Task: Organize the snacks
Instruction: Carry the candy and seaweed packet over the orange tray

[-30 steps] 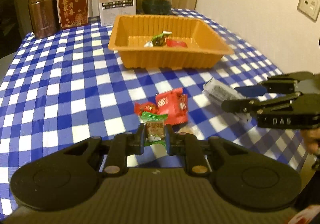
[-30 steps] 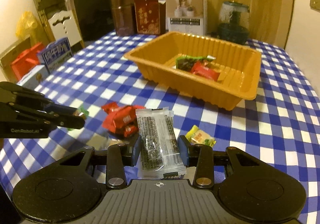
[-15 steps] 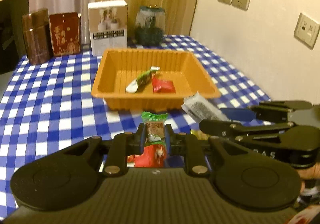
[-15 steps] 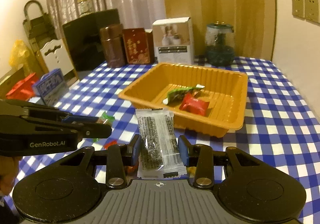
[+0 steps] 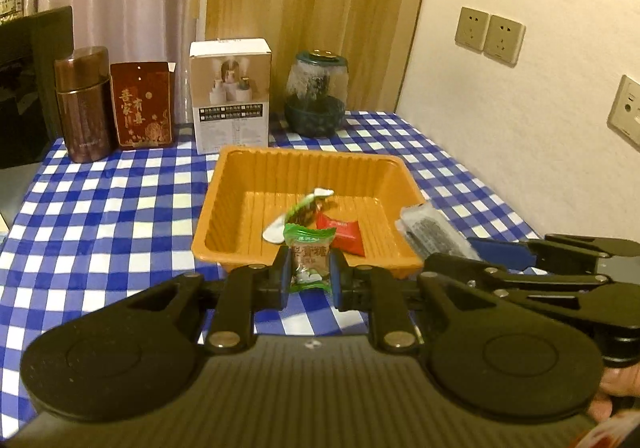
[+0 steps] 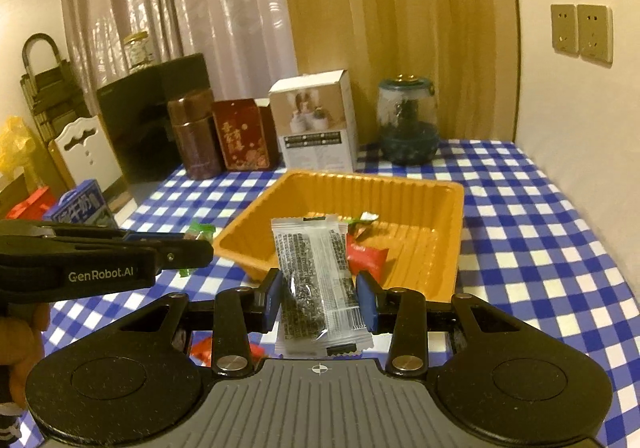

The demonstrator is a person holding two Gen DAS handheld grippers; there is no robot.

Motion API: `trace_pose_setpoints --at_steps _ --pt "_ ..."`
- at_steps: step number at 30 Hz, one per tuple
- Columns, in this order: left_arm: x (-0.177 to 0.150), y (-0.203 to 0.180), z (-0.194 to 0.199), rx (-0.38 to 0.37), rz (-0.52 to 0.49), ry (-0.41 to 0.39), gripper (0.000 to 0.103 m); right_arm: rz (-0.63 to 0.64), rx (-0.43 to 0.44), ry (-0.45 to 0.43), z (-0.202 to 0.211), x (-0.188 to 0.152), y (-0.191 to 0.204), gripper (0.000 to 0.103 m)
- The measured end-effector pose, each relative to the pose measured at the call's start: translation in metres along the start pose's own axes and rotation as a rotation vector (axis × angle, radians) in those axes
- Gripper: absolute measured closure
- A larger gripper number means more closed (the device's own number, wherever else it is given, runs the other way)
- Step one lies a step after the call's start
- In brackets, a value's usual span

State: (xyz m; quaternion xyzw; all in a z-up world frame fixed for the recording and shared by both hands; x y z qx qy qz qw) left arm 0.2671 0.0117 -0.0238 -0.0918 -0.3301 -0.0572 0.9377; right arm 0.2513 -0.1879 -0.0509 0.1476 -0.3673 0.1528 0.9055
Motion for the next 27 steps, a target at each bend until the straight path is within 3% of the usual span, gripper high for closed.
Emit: trace_pose_setpoints --at_steps 21,27 --pt "0.057 0.011 -0.063 -0.018 -0.008 0.0 0.086 -0.211 -0.069 -0.02 -0.048 0.058 -0.062 0.063" --pt "0.063 0.018 -0.085 -0.005 0.0 0.012 0.086 -0.203 -0.081 0.001 -0.069 0.067 -0.066 0.063"
Point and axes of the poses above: each gripper's, at about its wrist camera, not at the fingertips, and z roughly against the way its jaws point, y to its left, x to its top, the point moved 1 cm from there along -z, roughly the way its jaws point, and after that the axes turned 15 degrees about y, right-handed, at the moved point
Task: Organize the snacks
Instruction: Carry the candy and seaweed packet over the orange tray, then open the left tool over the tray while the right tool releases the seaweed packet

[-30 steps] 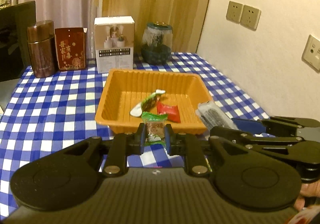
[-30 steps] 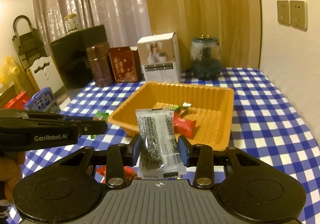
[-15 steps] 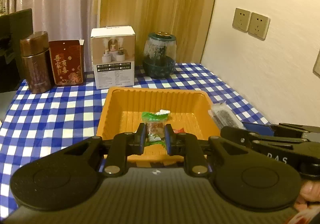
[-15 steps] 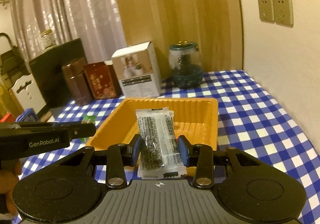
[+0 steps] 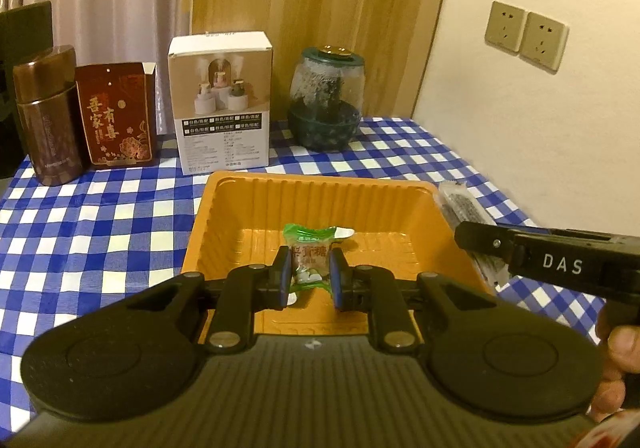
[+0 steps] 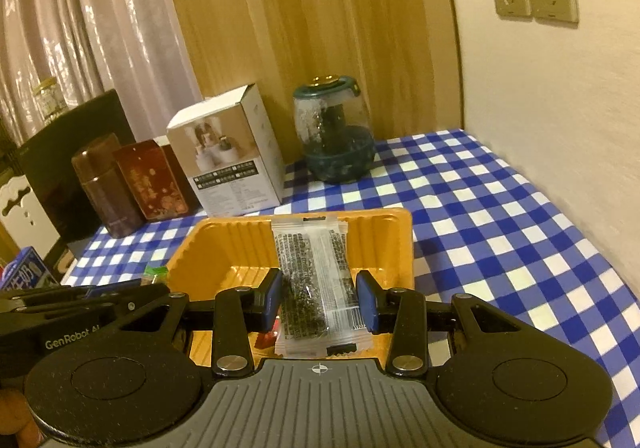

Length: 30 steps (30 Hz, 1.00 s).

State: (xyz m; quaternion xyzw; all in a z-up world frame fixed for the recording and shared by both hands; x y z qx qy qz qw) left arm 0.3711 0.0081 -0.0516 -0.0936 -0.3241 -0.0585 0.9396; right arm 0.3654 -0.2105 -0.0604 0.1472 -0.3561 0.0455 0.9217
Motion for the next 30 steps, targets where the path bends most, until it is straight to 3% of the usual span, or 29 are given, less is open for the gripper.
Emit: trace_pose_setpoints --at_steps 9,12,30 --pt "0.004 0.005 -0.016 0.006 -0.004 -0.002 0.085 -0.009 -0.008 0.022 -0.016 0.002 -0.001 0.063" --pt "0.002 0.007 -0.019 0.015 0.003 -0.014 0.075 -0.019 -0.005 0.027 -0.019 0.002 -0.003 0.063" --pt "0.002 0.011 -0.016 0.024 0.016 -0.005 0.074 -0.038 -0.009 0.021 -0.022 0.0 -0.006 0.062"
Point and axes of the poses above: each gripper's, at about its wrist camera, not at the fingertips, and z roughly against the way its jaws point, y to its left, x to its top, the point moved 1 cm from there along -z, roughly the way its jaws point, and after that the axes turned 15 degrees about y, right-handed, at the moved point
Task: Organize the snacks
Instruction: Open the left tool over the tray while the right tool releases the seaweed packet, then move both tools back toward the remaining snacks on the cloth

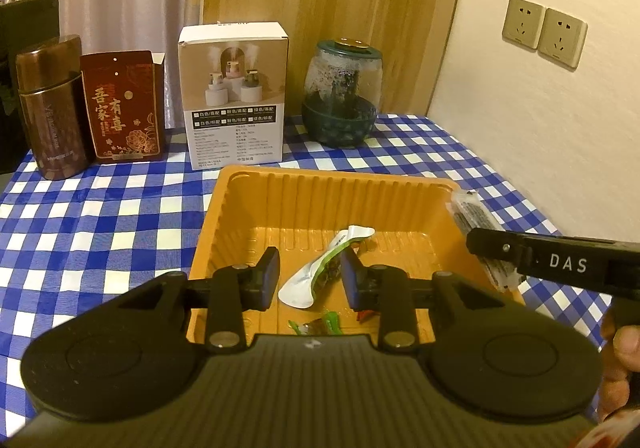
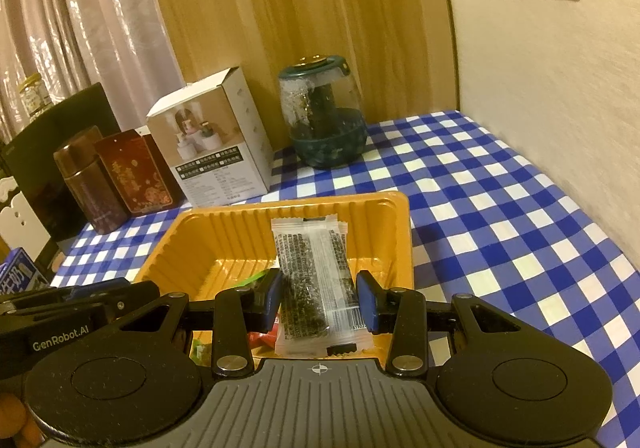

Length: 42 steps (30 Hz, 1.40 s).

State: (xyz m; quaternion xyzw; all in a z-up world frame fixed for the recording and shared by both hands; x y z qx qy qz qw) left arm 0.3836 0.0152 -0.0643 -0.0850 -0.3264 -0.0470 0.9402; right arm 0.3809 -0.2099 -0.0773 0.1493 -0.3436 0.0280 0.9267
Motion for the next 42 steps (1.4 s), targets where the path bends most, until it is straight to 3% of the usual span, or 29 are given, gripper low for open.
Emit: trace_pose_setpoints --at_steps 2,4,6,28,42 --pt "-0.001 0.0 0.0 0.001 0.0 0.002 0.074 -0.006 0.01 -0.016 0.0 0.001 -0.001 0.062" --pt "-0.001 0.0 0.0 0.004 -0.002 0.003 0.073 -0.026 0.024 -0.029 0.002 0.0 -0.005 0.049" --pt "-0.002 0.001 -0.001 0.006 -0.002 0.005 0.073 -0.046 0.033 -0.044 0.005 0.001 -0.008 0.043" --pt "-0.006 -0.003 0.002 0.01 -0.024 0.004 0.073 -0.03 0.016 -0.067 0.015 0.0 -0.009 0.043" --pt "-0.031 -0.011 0.027 0.0 -0.038 -0.009 0.07 0.013 -0.01 -0.096 0.045 -0.027 -0.006 0.043"
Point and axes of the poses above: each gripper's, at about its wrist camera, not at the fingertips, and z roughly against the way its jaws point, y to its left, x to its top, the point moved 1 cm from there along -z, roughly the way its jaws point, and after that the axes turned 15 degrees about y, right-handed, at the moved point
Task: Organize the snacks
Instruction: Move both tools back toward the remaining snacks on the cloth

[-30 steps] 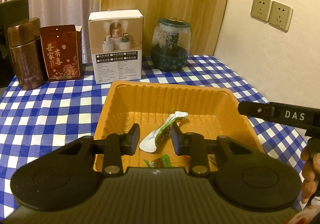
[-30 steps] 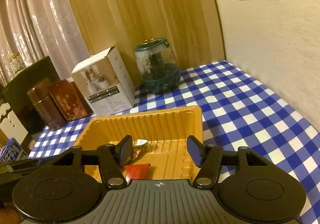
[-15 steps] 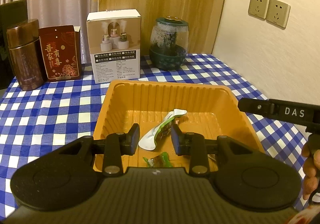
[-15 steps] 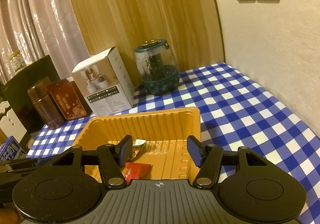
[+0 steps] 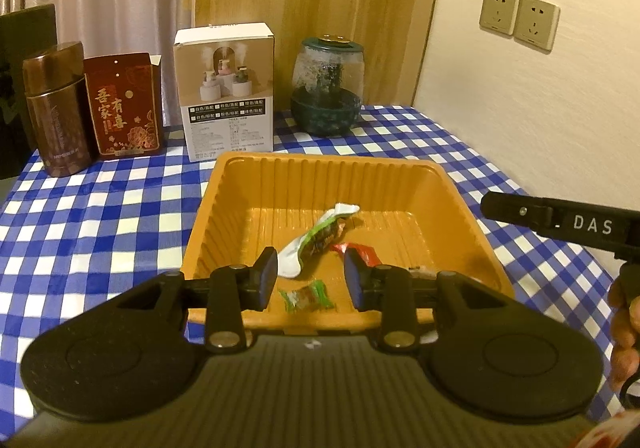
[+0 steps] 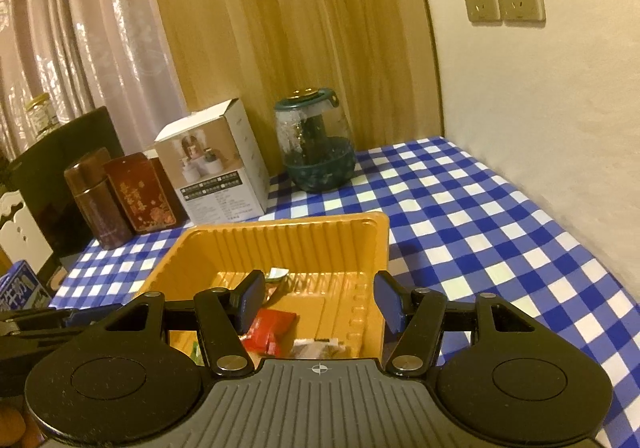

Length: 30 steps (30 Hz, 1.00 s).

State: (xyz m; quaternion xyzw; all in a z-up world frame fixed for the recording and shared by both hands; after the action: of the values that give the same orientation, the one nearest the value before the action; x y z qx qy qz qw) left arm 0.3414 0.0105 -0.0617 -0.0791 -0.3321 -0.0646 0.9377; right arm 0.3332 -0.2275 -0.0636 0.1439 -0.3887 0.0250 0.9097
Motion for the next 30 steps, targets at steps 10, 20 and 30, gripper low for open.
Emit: trace_pose_setpoints --at_steps 10,20,30 --pt "-0.034 0.0 0.03 -0.002 -0.003 0.0 0.067 -0.013 -0.008 -0.002 0.035 -0.027 -0.005 0.043" --pt "-0.076 0.001 0.062 -0.002 -0.009 0.005 0.064 0.018 -0.011 0.033 0.056 -0.058 0.002 0.043" --pt "-0.118 -0.004 0.072 -0.044 -0.094 0.052 0.063 0.068 -0.013 0.101 0.063 -0.09 0.003 0.043"
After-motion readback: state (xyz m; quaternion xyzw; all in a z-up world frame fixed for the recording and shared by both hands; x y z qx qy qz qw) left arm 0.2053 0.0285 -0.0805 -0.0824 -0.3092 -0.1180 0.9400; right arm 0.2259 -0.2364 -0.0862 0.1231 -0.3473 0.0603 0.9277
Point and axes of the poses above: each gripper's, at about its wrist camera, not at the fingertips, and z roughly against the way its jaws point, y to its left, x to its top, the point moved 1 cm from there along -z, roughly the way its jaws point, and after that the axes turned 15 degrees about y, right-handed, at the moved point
